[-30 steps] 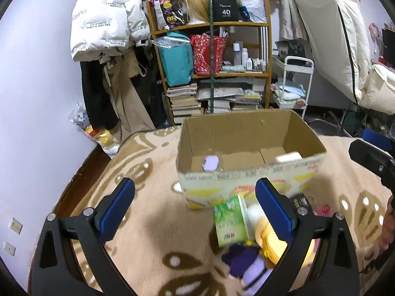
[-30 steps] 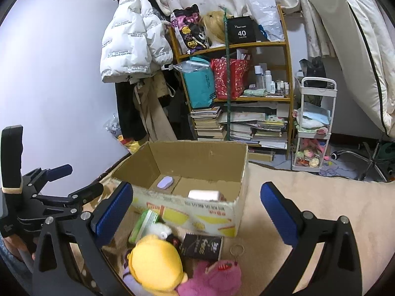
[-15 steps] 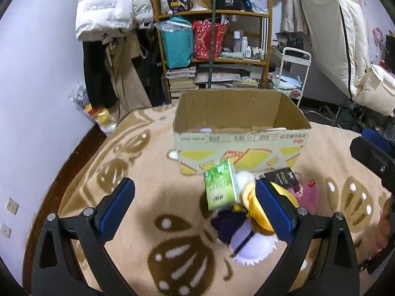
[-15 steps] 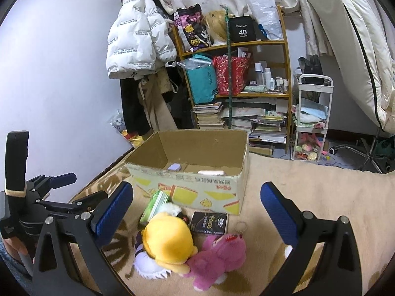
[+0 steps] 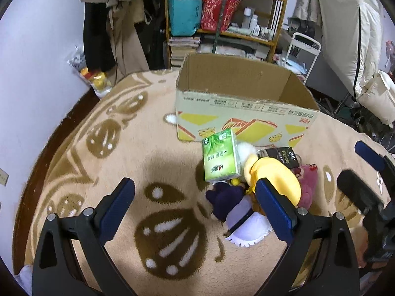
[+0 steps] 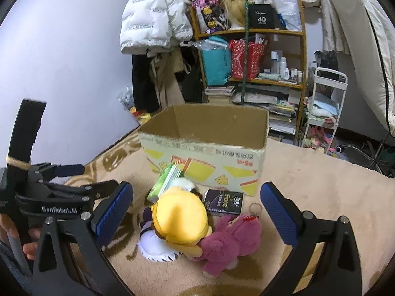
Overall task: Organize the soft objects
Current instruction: 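Move both tools back from the box to the remaining pile, then grasp the purple-hatted plush doll with the left tool while the right tool grasps the yellow plush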
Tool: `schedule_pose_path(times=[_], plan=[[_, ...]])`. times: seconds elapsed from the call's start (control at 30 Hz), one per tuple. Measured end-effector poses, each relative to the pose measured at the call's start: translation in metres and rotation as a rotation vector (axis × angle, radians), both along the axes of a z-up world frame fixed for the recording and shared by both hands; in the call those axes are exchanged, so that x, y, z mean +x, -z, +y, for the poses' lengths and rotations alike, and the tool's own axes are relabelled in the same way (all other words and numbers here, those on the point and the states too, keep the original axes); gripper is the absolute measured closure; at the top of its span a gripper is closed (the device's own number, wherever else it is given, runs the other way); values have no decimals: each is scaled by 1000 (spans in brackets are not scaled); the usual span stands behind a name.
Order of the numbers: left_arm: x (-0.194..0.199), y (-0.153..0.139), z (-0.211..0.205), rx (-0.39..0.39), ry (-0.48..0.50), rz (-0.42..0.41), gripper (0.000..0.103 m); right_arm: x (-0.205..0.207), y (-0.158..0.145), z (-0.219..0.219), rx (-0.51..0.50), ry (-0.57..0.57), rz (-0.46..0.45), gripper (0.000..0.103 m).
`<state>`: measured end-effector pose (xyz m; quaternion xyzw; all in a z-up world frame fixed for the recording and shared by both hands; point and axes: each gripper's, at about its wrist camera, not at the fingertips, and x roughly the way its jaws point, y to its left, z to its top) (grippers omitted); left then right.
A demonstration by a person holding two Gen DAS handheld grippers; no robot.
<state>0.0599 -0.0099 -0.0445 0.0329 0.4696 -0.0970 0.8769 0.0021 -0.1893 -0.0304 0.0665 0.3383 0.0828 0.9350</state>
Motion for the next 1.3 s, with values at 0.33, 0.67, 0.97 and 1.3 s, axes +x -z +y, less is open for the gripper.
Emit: schedule_pose_path(times=[0.33, 0.67, 0.97, 1.3], plan=[[25, 27, 4, -18, -38, 136, 6, 13, 30, 7, -1, -66, 105, 0], [42, 59, 0, -32, -48, 283, 6, 26, 60, 22, -26, -145, 216, 0], [50, 82, -6, -21, -25, 379, 6, 38, 83, 25, -3, -191, 307, 22], [51, 94, -8, -118, 27, 464, 6, 39, 81, 25, -15, -202, 317, 35]])
